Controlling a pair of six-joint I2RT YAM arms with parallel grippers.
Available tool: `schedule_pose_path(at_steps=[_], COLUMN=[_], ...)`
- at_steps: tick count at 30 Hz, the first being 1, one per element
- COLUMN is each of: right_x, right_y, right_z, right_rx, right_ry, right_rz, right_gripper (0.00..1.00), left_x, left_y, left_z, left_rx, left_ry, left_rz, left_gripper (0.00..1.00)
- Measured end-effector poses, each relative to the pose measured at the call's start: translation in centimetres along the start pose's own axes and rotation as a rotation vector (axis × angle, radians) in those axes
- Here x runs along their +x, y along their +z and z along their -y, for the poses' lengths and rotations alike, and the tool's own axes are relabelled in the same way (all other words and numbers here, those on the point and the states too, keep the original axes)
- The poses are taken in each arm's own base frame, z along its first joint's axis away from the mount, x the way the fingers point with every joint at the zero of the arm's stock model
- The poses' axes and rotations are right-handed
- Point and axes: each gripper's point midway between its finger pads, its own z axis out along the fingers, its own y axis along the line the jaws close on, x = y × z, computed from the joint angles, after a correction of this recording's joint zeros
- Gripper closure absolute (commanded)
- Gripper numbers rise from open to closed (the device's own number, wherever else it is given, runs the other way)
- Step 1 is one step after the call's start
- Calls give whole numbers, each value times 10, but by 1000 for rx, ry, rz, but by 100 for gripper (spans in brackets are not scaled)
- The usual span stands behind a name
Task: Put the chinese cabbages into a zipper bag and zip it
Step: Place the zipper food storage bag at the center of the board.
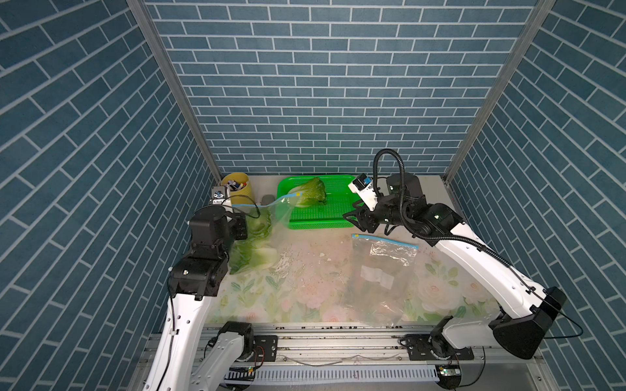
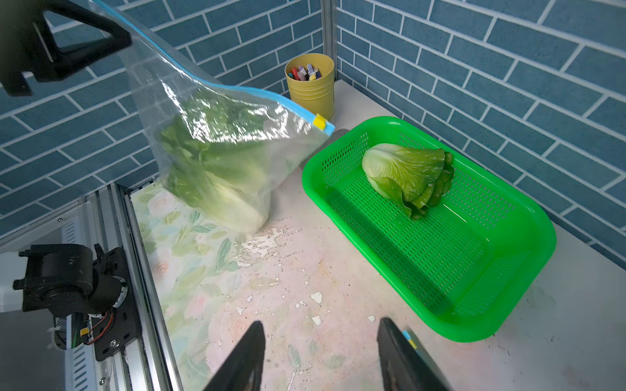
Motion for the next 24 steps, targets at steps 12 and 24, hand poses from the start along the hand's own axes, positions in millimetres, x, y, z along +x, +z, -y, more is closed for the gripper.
schedule_pose_path(at_steps=[12, 24], right_x=[9, 31], right_y=[9, 9], right_z=[5, 12], right_rx=[15, 67], right_ry=[32, 44], right_rz=[-2, -24], right_gripper=[46, 46], left_x=[46, 191], left_y=[39, 98], left_z=[19, 169], left_rx=[-139, 88], left_ry=[84, 62], left_rz=[-127, -414], left_gripper=[100, 100])
